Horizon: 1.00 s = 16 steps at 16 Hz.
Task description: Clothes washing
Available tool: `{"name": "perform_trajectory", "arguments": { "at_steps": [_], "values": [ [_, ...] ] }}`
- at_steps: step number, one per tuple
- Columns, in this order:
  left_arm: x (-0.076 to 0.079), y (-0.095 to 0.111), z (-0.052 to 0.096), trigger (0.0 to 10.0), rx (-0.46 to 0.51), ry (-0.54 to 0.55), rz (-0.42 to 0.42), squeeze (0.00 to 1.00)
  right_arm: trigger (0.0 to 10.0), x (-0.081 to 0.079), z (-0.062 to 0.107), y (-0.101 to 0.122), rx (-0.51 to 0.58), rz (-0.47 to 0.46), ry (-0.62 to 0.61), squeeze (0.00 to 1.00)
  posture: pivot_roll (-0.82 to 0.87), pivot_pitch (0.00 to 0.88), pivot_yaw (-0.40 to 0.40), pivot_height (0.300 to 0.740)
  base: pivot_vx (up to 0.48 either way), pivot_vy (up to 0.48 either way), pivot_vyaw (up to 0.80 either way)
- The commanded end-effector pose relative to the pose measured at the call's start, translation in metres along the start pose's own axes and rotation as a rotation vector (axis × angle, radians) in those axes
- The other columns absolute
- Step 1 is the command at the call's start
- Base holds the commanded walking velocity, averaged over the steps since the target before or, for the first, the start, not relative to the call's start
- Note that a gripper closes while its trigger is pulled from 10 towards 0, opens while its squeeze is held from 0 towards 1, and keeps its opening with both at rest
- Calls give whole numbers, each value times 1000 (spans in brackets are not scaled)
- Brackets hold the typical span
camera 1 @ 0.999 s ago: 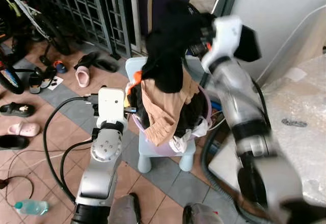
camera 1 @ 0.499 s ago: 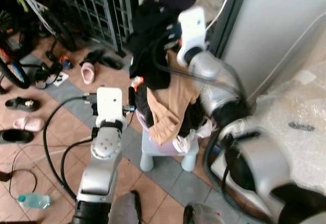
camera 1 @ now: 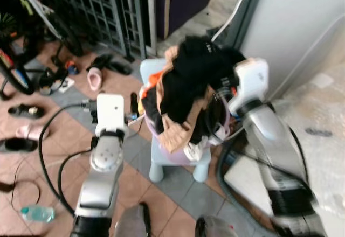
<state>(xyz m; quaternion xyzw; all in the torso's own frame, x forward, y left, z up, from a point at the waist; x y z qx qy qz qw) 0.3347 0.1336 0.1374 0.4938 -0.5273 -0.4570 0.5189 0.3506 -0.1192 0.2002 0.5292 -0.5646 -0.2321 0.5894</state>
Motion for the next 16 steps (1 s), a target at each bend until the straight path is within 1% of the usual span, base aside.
{"name": "perform_trajectory", "arguments": {
  "at_steps": [1,3,4,5,6,7,11,14,15,16],
  "values": [
    [3,8,4,10000,21,-30,-10,0,0,9,11,4,-3,17,-28,0,-36,96,64,740,0,0,0],
    [5,10,10,10000,28,-50,0,0,0,7,25,-5,-60,-4,-54,0,-27,90,65,740,0,0,0],
    [5,9,13,10000,25,-49,0,0,0,5,29,-6,-70,-12,-66,0,-25,88,66,740,0,0,0],
    [5,4,16,10000,7,-37,10,0,3333,2,32,-5,-78,-21,-95,0,-24,88,68,740,0,0,0],
    [8,2,17,10000,1,-55,4,0,10000,4,34,-6,-96,-34,-143,0,-21,83,70,740,0,0,0],
    [10,2,16,10000,-1,-67,-1,0,10000,6,35,-9,-119,-65,-178,0,-20,84,77,740,0,0,0],
    [9,3,15,10000,-7,-69,-6,0,10000,10,34,-8,-127,-55,-185,0,-26,96,84,740,0,0,-733],
    [12,2,17,10000,-12,-93,19,0,10000,14,31,-6,-130,-49,-197,0,-30,100,80,740,0,0,-800],
    [15,2,18,10000,-13,-101,23,0,10000,15,30,-5,-124,-41,-196,0,-30,100,80,740,0,0,-800],
    [17,2,19,10000,-12,-110,25,0,10000,15,24,8,-76,13,-187,0,-30,99,78,740,0,-247,-800]
  ]
}}
Point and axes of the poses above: a point about 5 cm out from each wrist's last joint towards the gripper, its own z axis pointing back from the gripper into the wrist, its own y axis along the axis of the wrist's last joint, x = y × z, the point moved 6 cm from there along -z, pointing out of the wrist towards the gripper, and after that the axes turned 13 degrees about z, right-handed, at the moved point
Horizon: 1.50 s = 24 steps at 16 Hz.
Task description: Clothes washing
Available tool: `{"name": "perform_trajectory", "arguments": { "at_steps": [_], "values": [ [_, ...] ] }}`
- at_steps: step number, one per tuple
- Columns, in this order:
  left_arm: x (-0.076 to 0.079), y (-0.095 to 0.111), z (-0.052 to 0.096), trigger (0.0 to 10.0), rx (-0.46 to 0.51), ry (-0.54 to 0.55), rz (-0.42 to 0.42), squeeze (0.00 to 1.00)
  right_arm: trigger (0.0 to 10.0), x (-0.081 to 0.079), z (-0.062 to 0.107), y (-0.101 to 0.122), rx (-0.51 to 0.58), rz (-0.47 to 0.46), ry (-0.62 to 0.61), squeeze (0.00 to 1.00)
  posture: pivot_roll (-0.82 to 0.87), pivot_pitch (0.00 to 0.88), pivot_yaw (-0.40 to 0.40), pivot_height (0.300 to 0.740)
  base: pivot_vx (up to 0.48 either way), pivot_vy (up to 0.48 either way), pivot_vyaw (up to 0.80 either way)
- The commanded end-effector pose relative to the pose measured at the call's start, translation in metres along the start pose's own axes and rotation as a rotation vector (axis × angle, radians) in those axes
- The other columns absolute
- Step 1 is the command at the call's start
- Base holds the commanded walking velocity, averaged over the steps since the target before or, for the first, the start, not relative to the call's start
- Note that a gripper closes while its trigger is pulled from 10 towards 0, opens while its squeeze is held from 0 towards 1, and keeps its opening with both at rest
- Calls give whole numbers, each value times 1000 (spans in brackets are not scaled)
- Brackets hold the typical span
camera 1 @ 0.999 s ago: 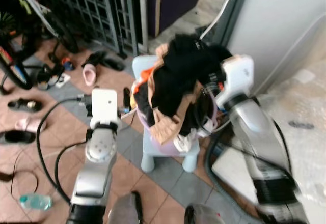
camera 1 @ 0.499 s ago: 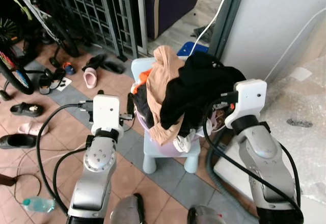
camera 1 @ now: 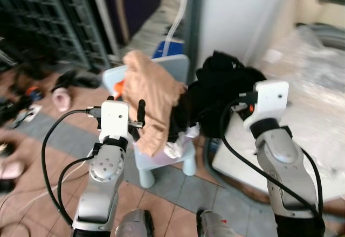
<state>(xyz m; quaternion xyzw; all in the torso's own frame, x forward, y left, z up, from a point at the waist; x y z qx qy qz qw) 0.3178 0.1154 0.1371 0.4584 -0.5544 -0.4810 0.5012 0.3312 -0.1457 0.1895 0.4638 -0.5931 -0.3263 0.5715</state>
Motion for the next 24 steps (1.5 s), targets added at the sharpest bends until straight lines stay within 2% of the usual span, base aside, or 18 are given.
{"name": "perform_trajectory", "arguments": {
  "at_steps": [1,4,18,20,21,22,24],
  "values": [
    [1,4,2,10000,8,-10,2,0,10000,-2,-6,31,112,36,1,0,-30,99,78,740,0,-281,-800],
    [1,4,1,10000,10,-12,2,0,10000,1,-11,36,129,28,-10,0,-29,94,76,740,0,-282,-742],
    [0,-1,0,10000,-7,-10,5,0,10000,-5,-21,37,137,55,6,0,-31,83,67,740,0,-294,0],
    [-8,6,-2,10000,30,31,-30,0,10000,-6,-25,38,139,57,4,0,-24,90,61,740,0,0,0],
    [-10,7,-5,10000,23,40,-3,0,10000,-7,-32,45,141,38,-3,0,-28,98,67,740,0,0,0],
    [-8,13,-6,10000,37,22,24,0,10000,-8,-38,61,172,18,-3,0,-38,97,75,740,0,0,0],
    [-6,19,-7,10000,56,-1,35,0,10000,-9,-40,73,217,42,2,0,-38,94,94,740,0,0,0]
  ]
}}
Point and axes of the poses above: a point about 5 cm out from each wrist's last joint towards the gripper, its own z axis pointing back from the gripper into the wrist, its own y axis along the axis of the wrist's last joint, x = y × z, the point moved 6 cm from there along -z, pointing out of the wrist towards the gripper, and after that the axes turned 13 degrees about z, right-handed, at the moved point
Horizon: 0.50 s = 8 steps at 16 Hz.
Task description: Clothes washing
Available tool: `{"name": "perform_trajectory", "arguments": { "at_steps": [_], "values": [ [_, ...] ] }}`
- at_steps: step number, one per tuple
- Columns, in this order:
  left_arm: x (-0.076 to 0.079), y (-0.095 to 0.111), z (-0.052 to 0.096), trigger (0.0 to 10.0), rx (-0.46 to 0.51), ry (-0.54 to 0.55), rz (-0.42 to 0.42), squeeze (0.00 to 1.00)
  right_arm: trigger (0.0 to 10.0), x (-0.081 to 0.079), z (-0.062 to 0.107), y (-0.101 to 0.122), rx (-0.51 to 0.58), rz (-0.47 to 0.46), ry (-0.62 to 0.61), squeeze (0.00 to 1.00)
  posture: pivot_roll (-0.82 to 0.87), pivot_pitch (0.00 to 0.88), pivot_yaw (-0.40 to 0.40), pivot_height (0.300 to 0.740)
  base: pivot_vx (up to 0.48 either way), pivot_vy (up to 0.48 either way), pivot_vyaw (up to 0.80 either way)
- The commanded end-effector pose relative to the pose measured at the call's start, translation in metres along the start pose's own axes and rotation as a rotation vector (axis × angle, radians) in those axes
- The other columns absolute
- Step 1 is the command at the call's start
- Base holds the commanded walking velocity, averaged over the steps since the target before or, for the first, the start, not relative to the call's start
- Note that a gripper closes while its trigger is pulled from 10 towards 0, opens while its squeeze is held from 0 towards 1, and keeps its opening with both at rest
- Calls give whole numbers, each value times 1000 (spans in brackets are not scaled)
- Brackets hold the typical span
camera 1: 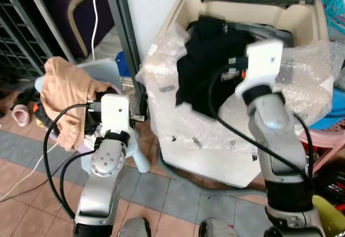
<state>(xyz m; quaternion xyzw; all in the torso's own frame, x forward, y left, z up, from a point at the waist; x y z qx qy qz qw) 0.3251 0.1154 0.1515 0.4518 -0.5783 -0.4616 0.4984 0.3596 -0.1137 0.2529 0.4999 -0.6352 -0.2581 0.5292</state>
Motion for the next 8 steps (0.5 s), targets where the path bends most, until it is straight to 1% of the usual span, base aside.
{"name": "perform_trajectory", "arguments": {
  "at_steps": [1,2,3,6,7,8],
  "values": [
    [-8,5,0,10000,16,14,-8,0,10000,-5,0,5,23,-5,4,0,-29,90,98,740,266,0,0],
    [-9,4,-1,10000,14,20,-6,0,10000,-4,0,0,4,-30,-13,0,-24,84,98,740,300,0,0],
    [-10,4,-2,10000,18,26,6,0,10000,-3,-2,0,-1,-52,-24,0,-22,100,100,740,322,0,0],
    [-8,8,-5,10000,31,28,21,0,10000,-6,-10,14,45,-48,-12,0,-27,76,96,740,339,0,0],
    [-6,6,-6,10000,28,23,24,0,10000,-8,-26,25,85,-52,-11,0,-38,74,97,740,341,0,0],
    [-4,5,-6,10000,25,15,28,0,10000,-6,-37,33,110,-49,-18,0,-40,73,97,740,341,0,0]
  ]
}}
Point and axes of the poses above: a point about 5 cm out from each wrist's last joint towards the gripper, its own z axis pointing back from the gripper into the wrist, its own y axis along the axis of the wrist's last joint, x = y × z, the point moved 6 cm from there along -z, pointing out of the wrist towards the gripper, and after that the axes turned 13 degrees about z, right-handed, at the moved point
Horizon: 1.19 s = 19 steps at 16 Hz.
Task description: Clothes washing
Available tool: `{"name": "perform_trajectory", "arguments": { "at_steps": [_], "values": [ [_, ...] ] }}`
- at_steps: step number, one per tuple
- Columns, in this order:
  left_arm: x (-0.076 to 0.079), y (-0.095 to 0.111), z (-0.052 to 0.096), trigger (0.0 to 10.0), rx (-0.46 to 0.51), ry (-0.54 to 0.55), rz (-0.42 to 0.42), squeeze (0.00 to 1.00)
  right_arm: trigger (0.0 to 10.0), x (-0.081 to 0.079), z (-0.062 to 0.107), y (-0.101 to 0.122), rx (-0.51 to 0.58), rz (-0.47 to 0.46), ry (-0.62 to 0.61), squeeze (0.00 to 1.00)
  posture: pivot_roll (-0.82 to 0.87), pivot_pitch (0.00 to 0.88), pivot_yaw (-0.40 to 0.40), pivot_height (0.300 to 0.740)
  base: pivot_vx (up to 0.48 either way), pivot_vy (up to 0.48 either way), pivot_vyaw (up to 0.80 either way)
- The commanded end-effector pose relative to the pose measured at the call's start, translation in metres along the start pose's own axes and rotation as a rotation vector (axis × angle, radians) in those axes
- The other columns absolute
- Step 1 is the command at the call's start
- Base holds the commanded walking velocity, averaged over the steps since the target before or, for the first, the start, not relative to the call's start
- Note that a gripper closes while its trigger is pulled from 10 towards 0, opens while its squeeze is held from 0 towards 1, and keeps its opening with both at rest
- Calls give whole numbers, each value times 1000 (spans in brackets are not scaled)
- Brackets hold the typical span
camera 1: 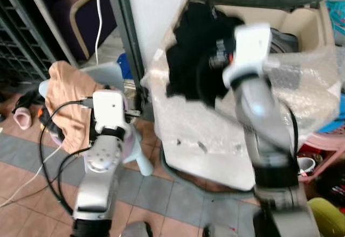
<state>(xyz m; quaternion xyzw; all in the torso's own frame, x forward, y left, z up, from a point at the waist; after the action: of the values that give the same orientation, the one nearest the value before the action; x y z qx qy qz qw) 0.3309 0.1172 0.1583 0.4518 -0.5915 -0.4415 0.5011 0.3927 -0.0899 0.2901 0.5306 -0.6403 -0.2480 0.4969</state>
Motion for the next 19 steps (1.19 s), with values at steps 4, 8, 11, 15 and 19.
{"name": "perform_trajectory", "arguments": {
  "at_steps": [4,8,11,15,19],
  "values": [
    [1,-2,-2,10000,-7,9,-11,0,10000,48,-53,22,-5,-41,-212,0,-24,60,82,740,85,0,0],
    [-1,-6,4,10000,-12,33,-5,0,10000,76,-23,-67,-345,-105,-347,0,-23,65,62,740,0,0,0],
    [-1,-11,4,10000,-32,35,-3,0,10000,79,4,-94,-418,-94,-386,1000,-36,68,69,740,0,0,0],
    [3,-13,2,10000,-38,21,-6,0,10000,66,9,-71,-297,-74,-327,1000,-42,68,73,740,0,0,0],
    [-5,-14,3,10000,-45,69,-17,0,10000,42,13,-36,-128,-30,-209,1000,-32,65,66,740,0,0,0]
  ]
}}
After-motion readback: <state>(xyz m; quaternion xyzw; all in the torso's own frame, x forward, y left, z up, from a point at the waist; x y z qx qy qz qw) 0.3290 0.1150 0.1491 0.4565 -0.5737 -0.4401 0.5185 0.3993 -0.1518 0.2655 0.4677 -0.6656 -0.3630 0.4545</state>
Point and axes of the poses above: a point about 5 cm out from each wrist's last joint towards the gripper, its own z axis pointing back from the gripper into the wrist, its own y axis along the axis of the wrist's last joint, x = y × z, the point moved 6 cm from there along -z, pointing out of the wrist towards the gripper, and after that the axes turned 13 degrees about z, right-handed, at the moved point
